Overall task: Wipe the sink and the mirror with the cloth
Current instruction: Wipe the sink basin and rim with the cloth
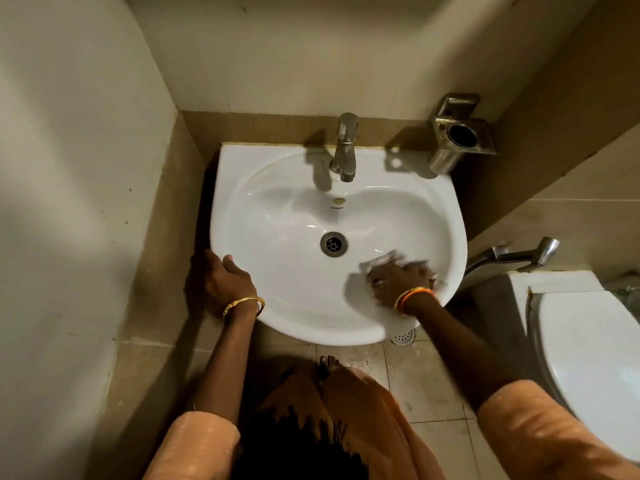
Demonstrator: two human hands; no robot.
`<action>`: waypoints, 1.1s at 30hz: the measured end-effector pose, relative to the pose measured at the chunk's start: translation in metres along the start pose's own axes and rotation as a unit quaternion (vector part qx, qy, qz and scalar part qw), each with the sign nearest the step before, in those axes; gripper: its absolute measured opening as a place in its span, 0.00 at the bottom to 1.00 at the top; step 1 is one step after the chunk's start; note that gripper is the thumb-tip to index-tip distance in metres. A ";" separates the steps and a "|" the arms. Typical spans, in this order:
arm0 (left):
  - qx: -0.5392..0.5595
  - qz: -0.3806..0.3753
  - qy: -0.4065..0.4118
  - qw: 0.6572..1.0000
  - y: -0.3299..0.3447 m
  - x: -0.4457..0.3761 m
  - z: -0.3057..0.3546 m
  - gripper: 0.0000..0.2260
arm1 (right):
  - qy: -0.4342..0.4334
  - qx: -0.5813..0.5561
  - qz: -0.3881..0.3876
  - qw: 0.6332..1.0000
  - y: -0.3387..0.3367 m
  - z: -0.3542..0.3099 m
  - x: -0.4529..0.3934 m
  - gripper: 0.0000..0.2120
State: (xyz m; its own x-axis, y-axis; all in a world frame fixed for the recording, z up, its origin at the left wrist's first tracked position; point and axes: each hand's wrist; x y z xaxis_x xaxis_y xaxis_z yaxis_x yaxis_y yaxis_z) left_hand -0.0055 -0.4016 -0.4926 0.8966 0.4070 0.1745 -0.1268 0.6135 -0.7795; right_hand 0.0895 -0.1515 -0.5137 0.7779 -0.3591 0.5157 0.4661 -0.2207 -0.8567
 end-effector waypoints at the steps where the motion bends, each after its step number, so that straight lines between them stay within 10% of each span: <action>1: -0.004 0.002 0.003 1.000 0.001 0.001 0.001 0.20 | 0.019 0.029 0.041 0.999 -0.005 0.015 -0.011 0.19; 4: -0.016 0.000 0.005 1.000 0.003 0.000 0.001 0.21 | 0.034 0.048 0.118 0.991 -0.020 0.039 -0.037 0.22; 13: -0.036 -0.004 0.009 0.999 0.007 0.000 -0.001 0.21 | 0.068 -0.036 0.031 0.997 0.001 0.017 0.003 0.27; 20: -0.043 0.015 0.028 0.999 0.011 0.000 -0.004 0.21 | 0.058 -0.019 0.240 0.969 -0.045 0.046 -0.067 0.34; 33: -0.036 0.064 0.071 0.995 0.016 0.000 -0.007 0.20 | 0.136 -0.493 0.250 0.822 -0.009 -0.062 -0.115 0.38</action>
State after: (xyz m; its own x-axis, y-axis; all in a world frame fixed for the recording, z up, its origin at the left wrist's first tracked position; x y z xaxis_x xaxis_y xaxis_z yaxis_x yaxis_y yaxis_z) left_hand -0.0052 -0.3962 -0.5094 0.9267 0.3755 -0.0120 -0.2179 0.5112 -0.8314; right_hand -0.0308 -0.1645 -0.5648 0.5835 -0.7881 0.1960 -0.5553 -0.5633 -0.6118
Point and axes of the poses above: each hand's wrist, its own x-axis away from the middle knuckle, its own y-axis out of the palm, z = x × y, and after that the axes turned 2 degrees about -x, right-handed
